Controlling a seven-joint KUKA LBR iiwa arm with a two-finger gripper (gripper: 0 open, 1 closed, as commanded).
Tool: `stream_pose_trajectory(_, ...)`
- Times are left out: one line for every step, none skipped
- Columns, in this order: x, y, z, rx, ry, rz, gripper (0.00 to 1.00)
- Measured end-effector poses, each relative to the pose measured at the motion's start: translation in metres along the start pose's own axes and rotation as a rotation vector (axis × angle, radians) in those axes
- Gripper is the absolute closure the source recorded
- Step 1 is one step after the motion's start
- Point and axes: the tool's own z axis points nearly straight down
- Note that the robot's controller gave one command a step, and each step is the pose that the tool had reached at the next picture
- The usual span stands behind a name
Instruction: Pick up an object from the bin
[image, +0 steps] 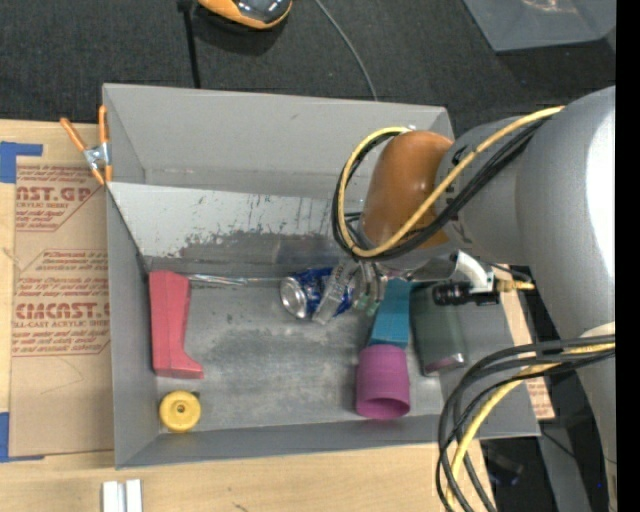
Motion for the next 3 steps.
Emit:
stream_pose_trajectory(0.0007,0.0093,0.0117,-0.003,-0.005,0.037,1.00)
stream_pose_trajectory(-0.0008,0.0052,0.0168,-0.010,-0.002,0.220,1.00)
stream_pose_trajectory(0.0055,0.0030,0.0207,-0.015,-0.020,0.271,1.00)
